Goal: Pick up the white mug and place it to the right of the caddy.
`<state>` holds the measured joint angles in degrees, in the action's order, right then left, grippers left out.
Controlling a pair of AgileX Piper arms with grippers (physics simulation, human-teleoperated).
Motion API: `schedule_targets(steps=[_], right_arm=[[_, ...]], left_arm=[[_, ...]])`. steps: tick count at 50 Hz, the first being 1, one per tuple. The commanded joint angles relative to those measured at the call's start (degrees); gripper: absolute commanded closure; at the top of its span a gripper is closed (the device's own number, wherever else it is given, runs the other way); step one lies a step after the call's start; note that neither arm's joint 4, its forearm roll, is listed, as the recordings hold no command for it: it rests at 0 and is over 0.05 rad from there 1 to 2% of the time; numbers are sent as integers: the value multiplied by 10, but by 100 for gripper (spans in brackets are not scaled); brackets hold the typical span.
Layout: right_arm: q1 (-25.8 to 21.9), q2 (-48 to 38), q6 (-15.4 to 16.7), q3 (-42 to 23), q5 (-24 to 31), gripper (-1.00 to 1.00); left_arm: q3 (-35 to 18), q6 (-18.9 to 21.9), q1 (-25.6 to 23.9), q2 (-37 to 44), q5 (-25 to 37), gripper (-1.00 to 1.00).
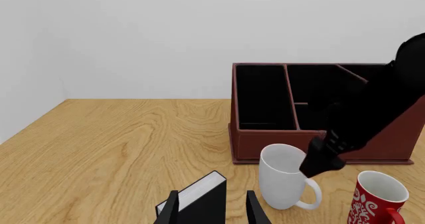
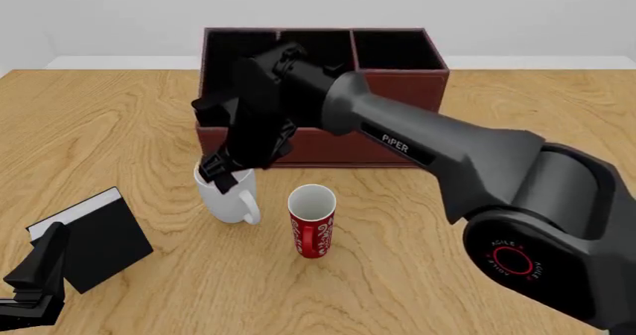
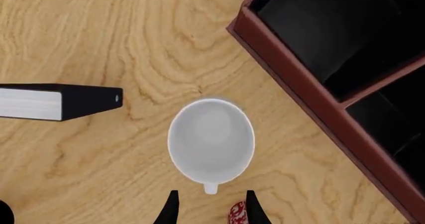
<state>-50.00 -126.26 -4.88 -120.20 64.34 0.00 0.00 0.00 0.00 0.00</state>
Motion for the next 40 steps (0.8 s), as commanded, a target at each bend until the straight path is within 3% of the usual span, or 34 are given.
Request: schedule_targets(steps=[1, 40], right_arm=[[-1, -5, -4, 12, -7, -100], [-6, -15, -17, 46, -32, -100]], left_arm=[[0, 0, 0, 0, 0, -100], [0, 0, 0, 0, 0, -100]])
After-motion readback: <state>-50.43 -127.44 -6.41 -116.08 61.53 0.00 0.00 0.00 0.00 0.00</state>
